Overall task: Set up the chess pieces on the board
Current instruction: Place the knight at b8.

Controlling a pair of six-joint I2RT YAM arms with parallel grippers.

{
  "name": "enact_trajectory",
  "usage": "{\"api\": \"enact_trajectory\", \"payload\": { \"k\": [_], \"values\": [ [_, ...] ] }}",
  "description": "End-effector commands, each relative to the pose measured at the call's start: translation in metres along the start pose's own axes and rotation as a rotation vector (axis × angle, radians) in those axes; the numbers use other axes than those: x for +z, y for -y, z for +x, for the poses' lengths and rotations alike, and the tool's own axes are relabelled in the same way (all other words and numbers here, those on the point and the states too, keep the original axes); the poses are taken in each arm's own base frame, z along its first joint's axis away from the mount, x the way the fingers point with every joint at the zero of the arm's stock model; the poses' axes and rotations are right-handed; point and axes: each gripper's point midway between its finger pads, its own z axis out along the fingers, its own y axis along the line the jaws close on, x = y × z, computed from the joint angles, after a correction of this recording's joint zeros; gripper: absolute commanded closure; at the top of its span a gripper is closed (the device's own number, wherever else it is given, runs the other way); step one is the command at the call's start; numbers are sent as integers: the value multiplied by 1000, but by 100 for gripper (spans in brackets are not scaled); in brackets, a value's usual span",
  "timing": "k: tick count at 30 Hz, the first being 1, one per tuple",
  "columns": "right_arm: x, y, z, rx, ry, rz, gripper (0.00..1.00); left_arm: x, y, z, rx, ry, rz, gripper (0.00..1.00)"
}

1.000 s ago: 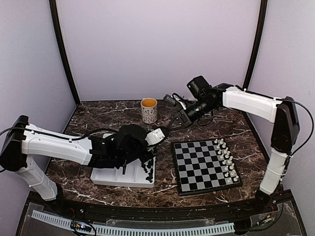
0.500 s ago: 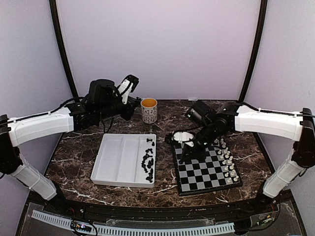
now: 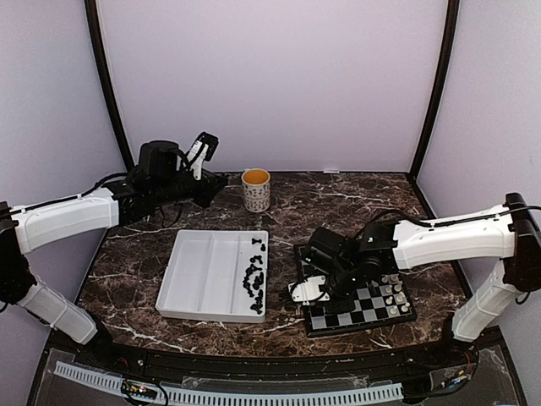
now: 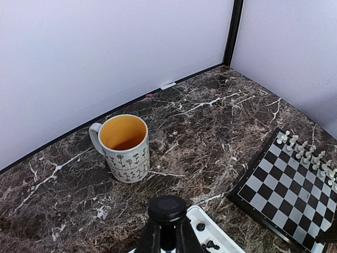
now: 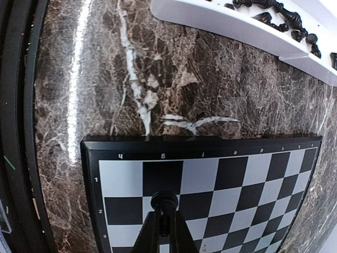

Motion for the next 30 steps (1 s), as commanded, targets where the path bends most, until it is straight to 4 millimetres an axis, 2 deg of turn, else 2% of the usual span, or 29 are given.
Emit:
{"api": "enact_trajectory", "payload": {
  "k": [1,8,21,30],
  "values": [
    [10,12,-8,-6,6,57,100,-16,5,-17,-4,65,25,100],
    [15,8,-10,8,12,24,100,-15,8,-17,3,57,43,100],
    [25,-3,-2,34,-14,-53,100,-10,12,-13,4,39,69,100],
    [28,-3,1,47,-27,-60,95,-9,14,-11,6,31,77,100]
  ]
}}
